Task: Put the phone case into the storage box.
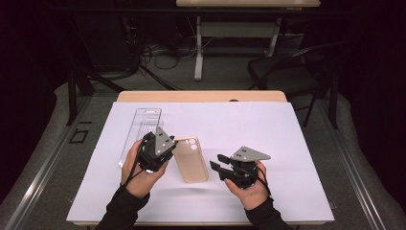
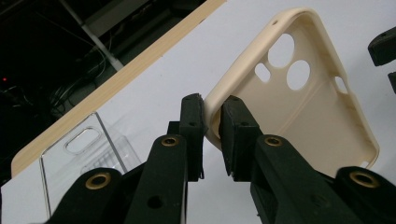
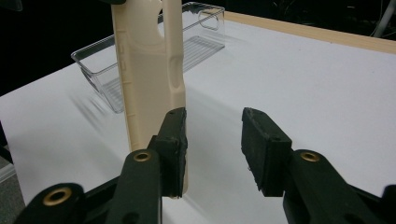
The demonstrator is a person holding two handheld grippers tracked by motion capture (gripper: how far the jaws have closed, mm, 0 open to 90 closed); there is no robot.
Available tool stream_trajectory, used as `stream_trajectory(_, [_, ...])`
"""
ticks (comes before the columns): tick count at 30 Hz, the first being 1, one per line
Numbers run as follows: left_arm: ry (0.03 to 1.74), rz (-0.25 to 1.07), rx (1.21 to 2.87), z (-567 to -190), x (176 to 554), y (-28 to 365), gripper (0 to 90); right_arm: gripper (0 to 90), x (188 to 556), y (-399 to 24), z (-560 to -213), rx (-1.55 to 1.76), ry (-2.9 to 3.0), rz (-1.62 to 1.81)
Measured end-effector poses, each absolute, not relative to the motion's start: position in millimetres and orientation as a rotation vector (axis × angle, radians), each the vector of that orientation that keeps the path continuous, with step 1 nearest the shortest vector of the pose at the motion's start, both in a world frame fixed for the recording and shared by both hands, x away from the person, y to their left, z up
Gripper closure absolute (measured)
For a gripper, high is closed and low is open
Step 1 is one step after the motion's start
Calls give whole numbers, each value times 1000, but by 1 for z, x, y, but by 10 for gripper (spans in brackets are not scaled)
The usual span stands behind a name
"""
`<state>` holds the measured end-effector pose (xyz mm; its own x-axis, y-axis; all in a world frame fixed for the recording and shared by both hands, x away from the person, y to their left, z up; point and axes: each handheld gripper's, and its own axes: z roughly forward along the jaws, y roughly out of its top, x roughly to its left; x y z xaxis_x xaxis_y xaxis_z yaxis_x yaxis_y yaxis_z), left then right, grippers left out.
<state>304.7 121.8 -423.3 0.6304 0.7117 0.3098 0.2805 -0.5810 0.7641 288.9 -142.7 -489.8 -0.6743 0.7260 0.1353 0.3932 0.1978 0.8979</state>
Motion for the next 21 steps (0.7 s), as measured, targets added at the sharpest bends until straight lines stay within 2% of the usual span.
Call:
stream_trajectory(10, [755,815,2153,-423,308,130,800,522,292,-145,-490,1036,2152,1442])
stream_trajectory(21, [735,817,2118,-425,312,139,799,509,295,-147,-495,978,2192,1386])
